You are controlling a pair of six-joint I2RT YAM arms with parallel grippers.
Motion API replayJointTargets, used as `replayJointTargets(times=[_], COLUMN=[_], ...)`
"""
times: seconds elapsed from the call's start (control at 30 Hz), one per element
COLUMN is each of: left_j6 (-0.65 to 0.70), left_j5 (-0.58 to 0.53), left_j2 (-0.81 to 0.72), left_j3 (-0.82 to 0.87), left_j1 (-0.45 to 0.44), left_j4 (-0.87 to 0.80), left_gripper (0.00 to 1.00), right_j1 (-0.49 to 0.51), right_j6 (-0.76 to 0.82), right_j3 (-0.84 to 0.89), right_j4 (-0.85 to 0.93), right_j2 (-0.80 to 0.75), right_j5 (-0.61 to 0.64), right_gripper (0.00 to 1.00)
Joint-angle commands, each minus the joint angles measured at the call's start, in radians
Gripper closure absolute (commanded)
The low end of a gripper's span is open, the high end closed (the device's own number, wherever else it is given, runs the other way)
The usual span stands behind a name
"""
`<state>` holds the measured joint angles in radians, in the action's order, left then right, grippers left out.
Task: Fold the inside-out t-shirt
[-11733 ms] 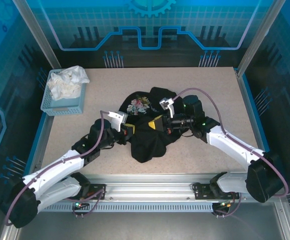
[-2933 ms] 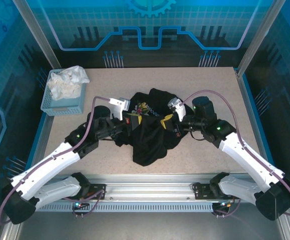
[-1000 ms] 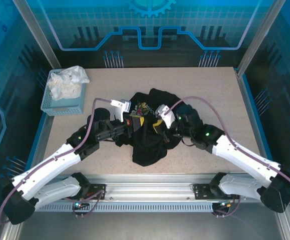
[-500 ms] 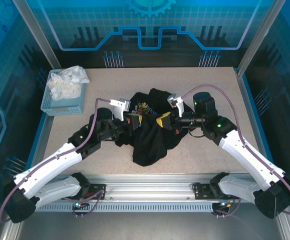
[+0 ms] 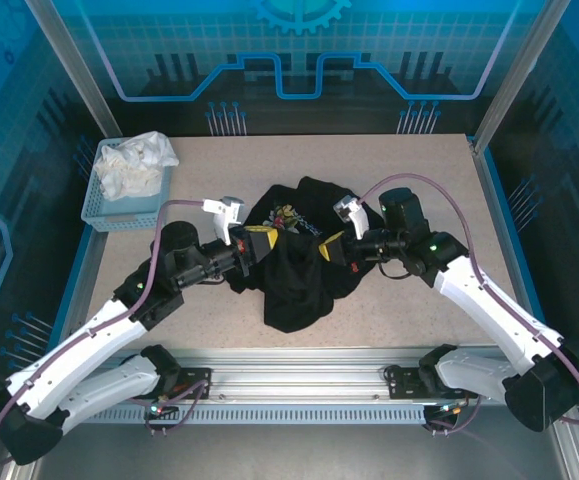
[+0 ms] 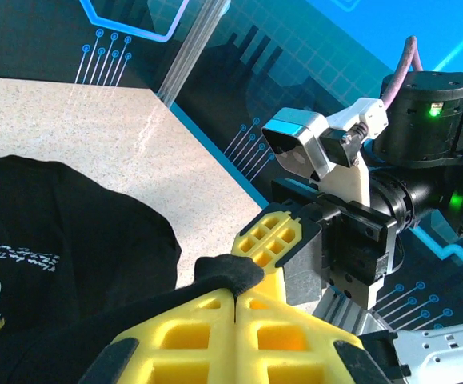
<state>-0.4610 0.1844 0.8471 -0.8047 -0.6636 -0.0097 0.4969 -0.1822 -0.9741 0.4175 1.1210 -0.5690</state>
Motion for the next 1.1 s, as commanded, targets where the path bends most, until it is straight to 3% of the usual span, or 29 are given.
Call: replayJointTargets(times=[0.0,0.27,0.77,0.83,0.93,1.07], left_j6=[0.002,0.056,0.079,0.078,0.047,-0.011], left_j5=[0.016,-0.114,-0.185,-0.116,0.088,0.206], left_j2=[0.008,0.052,0.032,0.030,0.033,0.067], left_j3=[-0.011,-0.008,-0.007,-0.006,-0.005,-0.012], left_j1=[0.008,0.007,0.009,0.010,0.007,-0.018], left_j4=[0.013,-0.079,-0.124,-0.097,0.001,0.099], left_gripper=[1.00,1.00,1.00,1.00,1.00,1.00], right_j1=[-0.022,-0.077,-0.138,-0.143,-0.131,-0.091], right_j6=[0.008,-0.059,-0.080,-0.091,-0.086,-0.091], right_j3=[0.027,0.074,0.083,0.072,0.028,0.031], right_j4=[-0.027,-0.134,-0.130,-0.113,-0.022,-0.045], right_j2=[-0.013,-0.119,-0.105,-0.105,-0.083,-0.051], right_j5=[-0.093,-0.289,-0.340,-0.293,-0.116,-0.101], right_gripper=[1.00,1.00,1.00,1.00,1.00,1.00])
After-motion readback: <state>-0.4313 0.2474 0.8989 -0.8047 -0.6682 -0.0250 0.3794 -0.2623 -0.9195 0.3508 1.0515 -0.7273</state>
